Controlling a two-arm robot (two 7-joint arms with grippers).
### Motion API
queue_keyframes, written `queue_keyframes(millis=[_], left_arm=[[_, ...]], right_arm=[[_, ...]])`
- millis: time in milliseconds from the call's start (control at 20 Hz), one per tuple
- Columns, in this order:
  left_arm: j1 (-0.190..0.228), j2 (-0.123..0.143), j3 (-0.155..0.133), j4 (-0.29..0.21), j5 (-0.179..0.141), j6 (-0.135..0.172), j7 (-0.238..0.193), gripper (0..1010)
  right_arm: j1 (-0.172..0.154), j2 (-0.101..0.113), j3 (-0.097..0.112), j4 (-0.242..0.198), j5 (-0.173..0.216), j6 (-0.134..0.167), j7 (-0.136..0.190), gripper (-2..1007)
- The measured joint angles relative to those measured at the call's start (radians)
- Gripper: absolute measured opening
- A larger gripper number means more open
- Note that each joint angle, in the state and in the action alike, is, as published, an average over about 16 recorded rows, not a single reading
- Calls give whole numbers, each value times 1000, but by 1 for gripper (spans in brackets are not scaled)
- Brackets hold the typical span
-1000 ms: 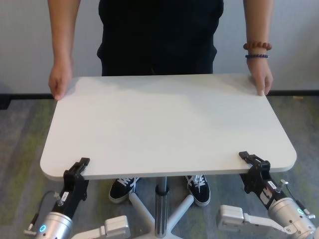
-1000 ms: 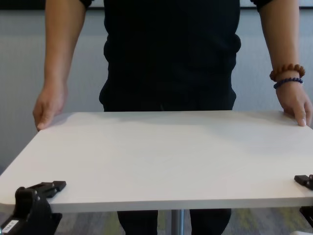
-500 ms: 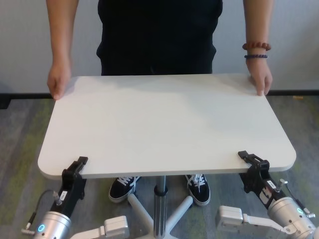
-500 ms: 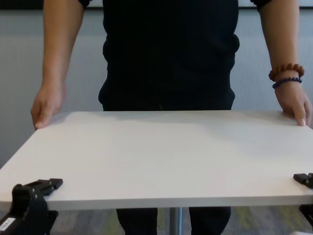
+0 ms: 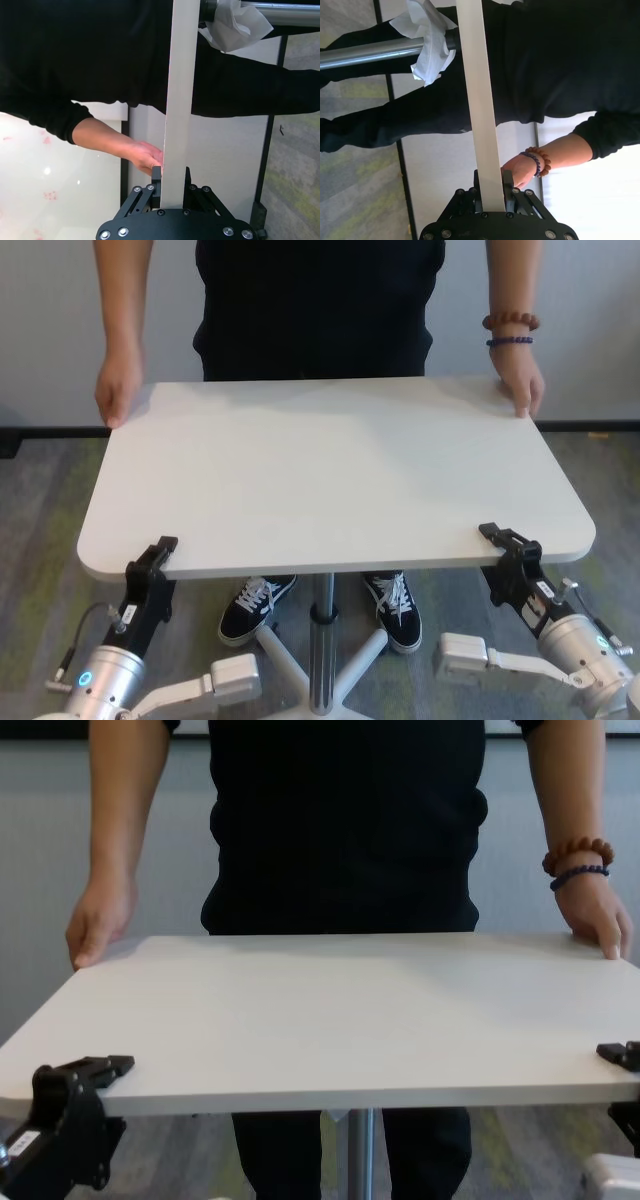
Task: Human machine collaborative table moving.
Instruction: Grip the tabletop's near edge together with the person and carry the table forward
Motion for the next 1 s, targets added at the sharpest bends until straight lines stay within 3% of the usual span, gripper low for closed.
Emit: queue_keyframes(millis=[450, 1000], left_arm=[[-42, -37, -5, 34, 21, -16, -5, 221], [-89, -70, 10, 79, 49, -25, -5, 220]], right_arm=[[48, -2, -10, 38, -8, -7, -10, 203], [98, -9, -24, 101, -12, -18, -33, 203]])
